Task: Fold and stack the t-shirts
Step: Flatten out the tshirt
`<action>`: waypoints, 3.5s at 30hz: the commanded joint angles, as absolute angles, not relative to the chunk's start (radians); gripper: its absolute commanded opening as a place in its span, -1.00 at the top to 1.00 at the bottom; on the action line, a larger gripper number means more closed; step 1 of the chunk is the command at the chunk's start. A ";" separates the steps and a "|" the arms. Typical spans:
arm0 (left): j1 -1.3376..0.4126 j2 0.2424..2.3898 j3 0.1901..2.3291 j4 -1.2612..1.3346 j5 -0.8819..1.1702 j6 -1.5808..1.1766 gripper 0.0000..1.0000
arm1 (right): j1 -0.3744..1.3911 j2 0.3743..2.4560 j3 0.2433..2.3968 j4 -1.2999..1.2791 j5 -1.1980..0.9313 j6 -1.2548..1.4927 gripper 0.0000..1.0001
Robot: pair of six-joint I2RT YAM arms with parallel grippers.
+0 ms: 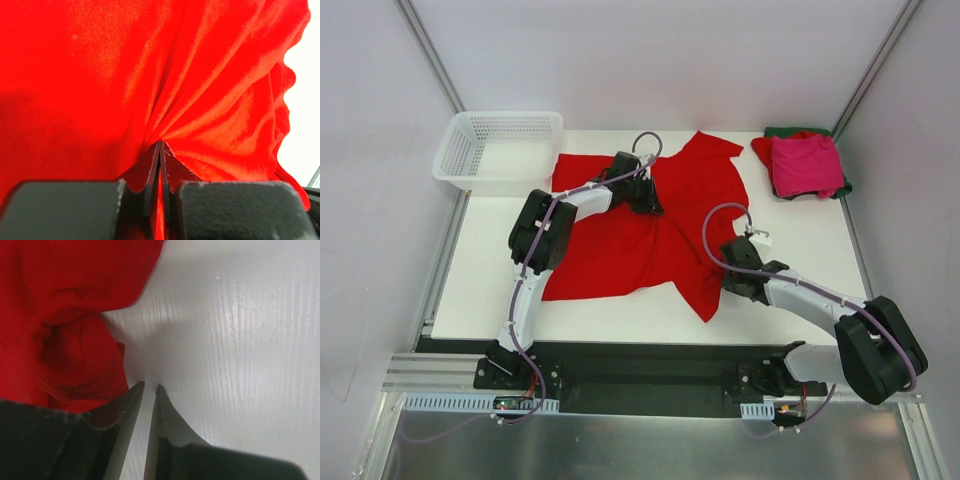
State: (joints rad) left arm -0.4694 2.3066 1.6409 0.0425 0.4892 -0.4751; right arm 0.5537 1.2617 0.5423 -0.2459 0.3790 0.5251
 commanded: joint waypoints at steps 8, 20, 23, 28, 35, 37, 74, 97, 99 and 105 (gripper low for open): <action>-0.460 2.264 1.615 -0.028 0.457 -0.446 1.00 | 0.551 1.316 0.577 -0.137 0.341 0.514 0.63; -0.459 2.264 1.612 -0.026 0.456 -0.448 1.00 | 0.551 1.267 0.569 -0.113 0.330 0.492 0.63; -0.460 2.264 1.612 -0.026 0.457 -0.446 1.00 | 0.552 1.262 0.569 -0.112 0.330 0.495 0.63; -0.460 2.264 1.612 -0.026 0.459 -0.448 1.00 | 0.551 1.244 0.572 -0.126 0.334 0.491 0.62; -0.462 2.266 1.614 -0.026 0.460 -0.449 1.00 | 0.552 1.229 0.577 -0.143 0.344 0.488 0.61; -0.462 2.266 1.611 -0.026 0.460 -0.449 1.00 | 0.552 1.230 0.577 -0.143 0.342 0.488 0.61; -0.460 2.250 1.598 -0.026 0.445 -0.437 1.00 | 0.551 1.319 0.586 -0.089 0.278 0.502 0.60; -0.460 2.238 1.583 -0.026 0.440 -0.437 1.00 | 0.551 1.143 0.578 -0.284 0.413 0.518 0.98; -0.460 2.233 1.585 -0.026 0.440 -0.439 1.00 | 0.552 1.100 0.572 -0.348 0.440 0.522 0.98; -0.460 2.226 1.585 -0.021 0.442 -0.442 1.00 | 0.551 0.931 0.568 -0.534 0.492 0.540 0.98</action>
